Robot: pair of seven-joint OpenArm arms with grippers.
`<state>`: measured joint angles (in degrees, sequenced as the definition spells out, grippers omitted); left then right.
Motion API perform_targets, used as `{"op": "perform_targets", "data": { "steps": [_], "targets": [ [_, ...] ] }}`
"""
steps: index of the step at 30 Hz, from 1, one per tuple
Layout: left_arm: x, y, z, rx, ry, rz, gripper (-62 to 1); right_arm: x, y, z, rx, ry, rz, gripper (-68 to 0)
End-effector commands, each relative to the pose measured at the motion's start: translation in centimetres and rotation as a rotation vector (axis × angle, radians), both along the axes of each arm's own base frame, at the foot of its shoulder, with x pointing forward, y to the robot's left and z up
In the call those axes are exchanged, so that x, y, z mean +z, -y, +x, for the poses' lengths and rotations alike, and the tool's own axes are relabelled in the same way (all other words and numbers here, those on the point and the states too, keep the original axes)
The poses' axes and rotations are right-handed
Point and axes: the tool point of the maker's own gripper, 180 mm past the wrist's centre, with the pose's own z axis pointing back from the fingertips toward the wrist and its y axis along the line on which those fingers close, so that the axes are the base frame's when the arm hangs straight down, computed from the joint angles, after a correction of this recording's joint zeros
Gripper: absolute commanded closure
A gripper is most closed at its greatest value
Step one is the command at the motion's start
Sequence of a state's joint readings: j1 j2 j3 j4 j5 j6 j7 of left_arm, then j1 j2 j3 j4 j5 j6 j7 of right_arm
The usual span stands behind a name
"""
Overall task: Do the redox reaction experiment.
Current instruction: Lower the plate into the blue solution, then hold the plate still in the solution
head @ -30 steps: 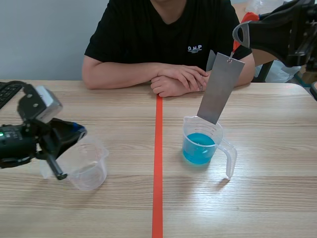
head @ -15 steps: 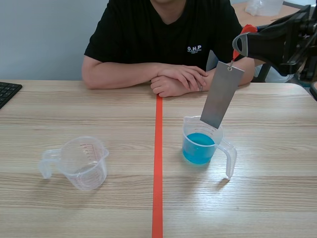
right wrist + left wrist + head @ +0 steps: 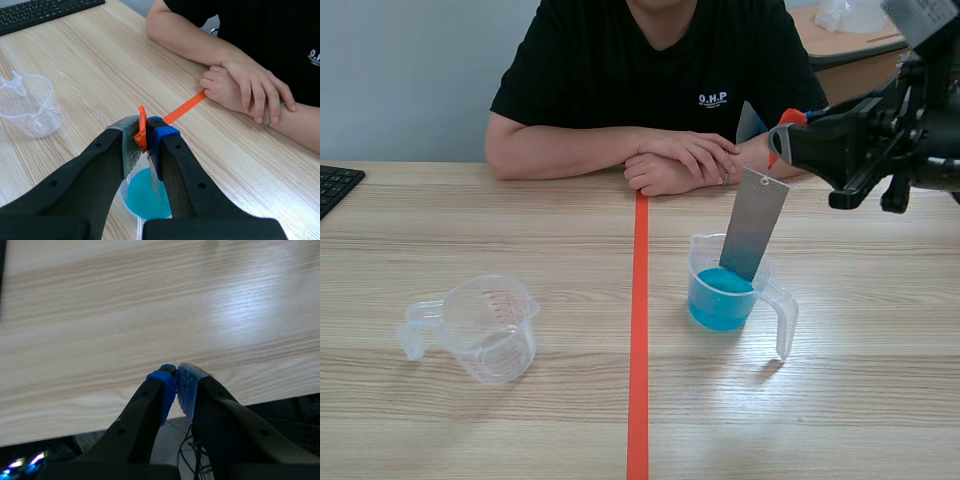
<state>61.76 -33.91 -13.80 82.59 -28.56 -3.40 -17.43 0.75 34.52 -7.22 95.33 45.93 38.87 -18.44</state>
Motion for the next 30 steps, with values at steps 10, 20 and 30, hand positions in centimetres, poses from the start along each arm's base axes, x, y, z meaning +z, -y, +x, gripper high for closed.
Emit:
{"op": "perform_targets", "data": {
  "steps": [10, 20, 30],
  "targets": [
    [-0.8, 0.1, -1.0, 0.037, -0.047, -0.012, -4.9, -2.1, -0.9, 0.6, -0.003, 0.028, -0.028, -1.3],
    [-1.1, 0.1, -1.3, 0.038, -0.067, -0.013, -4.9, -4.8, -1.4, 0.5, 0.000, 0.001, -0.074, -1.3],
    [-1.1, 0.1, -1.3, 0.038, -0.069, -0.013, -4.9, -4.8, -1.4, 0.5, 0.000, 0.004, -0.075, -1.3]
  ]
}}
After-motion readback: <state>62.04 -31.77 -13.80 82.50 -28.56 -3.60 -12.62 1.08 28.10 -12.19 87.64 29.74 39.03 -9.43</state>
